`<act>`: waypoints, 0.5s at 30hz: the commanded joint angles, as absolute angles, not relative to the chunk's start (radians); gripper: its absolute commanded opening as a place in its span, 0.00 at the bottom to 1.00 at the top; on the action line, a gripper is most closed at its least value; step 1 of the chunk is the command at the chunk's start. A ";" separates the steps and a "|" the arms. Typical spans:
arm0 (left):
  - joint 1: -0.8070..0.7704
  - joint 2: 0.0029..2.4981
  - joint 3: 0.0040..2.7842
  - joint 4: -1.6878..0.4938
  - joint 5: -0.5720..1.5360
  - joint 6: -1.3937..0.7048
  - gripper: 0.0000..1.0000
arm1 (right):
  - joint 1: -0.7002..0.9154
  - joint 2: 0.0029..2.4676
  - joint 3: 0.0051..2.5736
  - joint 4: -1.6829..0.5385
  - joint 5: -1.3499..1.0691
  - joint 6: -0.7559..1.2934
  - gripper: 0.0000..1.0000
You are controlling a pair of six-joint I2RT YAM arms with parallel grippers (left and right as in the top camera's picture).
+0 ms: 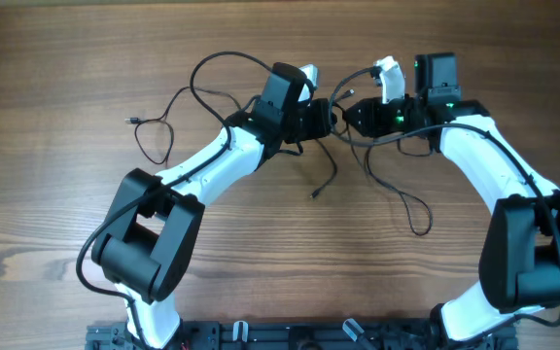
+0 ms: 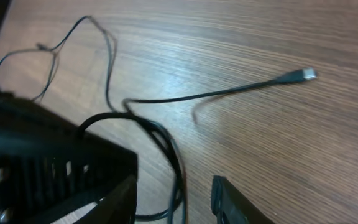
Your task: Untangle cables
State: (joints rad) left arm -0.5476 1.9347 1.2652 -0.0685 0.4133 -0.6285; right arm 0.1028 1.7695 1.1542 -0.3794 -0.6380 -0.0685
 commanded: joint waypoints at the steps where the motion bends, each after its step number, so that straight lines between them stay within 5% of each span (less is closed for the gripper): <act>1: -0.547 1.943 1.261 -0.052 0.464 -0.578 0.04 | 0.104 1.743 1.164 -0.385 -0.760 -0.272 0.39; 13: -0.546 1.943 1.261 -0.060 0.554 -0.523 0.04 | 0.103 1.749 1.164 -0.360 -0.599 -0.411 0.37; 15: -0.546 1.943 1.261 -0.060 0.571 -0.518 0.04 | 0.103 1.758 1.164 -0.360 -0.630 -0.419 0.25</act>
State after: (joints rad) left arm -0.5468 1.9350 1.2652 -0.0601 0.5308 -0.5507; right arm 0.1020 1.7691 1.1542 -0.3618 -0.6128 -0.3710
